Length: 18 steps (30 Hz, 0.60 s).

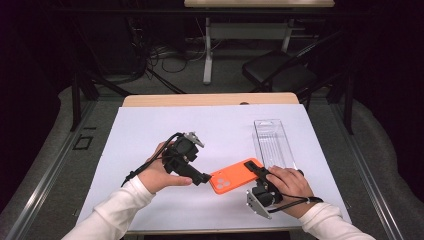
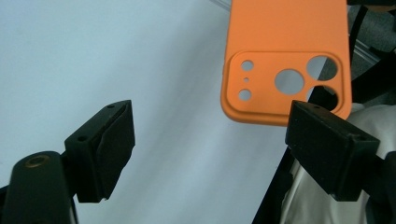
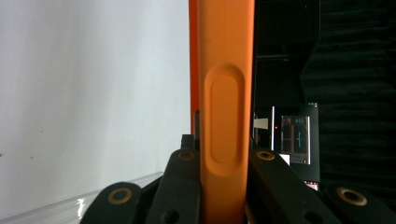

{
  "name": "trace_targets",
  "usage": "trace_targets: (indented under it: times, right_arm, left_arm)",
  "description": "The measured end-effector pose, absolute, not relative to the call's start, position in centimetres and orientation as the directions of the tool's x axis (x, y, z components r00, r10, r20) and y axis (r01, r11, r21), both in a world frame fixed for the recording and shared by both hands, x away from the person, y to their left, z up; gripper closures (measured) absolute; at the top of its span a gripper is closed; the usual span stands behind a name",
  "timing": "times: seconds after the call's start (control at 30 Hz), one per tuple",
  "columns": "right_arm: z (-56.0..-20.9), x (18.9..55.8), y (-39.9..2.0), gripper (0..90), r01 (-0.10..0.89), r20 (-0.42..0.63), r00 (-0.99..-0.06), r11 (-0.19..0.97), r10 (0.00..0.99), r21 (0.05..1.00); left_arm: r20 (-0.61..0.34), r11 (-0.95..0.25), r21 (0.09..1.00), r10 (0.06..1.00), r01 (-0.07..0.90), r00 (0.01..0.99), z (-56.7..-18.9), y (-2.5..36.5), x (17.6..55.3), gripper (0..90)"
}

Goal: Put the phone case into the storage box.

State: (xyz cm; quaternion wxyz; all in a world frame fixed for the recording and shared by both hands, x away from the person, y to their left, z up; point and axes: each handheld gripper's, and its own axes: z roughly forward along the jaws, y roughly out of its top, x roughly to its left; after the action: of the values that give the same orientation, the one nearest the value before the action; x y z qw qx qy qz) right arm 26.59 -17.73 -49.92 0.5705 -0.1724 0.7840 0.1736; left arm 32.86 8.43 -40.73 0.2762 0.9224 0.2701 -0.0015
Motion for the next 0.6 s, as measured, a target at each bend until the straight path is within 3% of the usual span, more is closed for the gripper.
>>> trace_targets:
  times: [0.6]
  right_arm:
    - [-49.2,26.8,-18.2,87.2,-0.424,-0.892,-0.447,0.863,0.065,0.276]
  left_arm:
    - [-0.129,-0.667,0.561,0.516,0.491,0.847,-40.5,10.2,32.5,16.7]
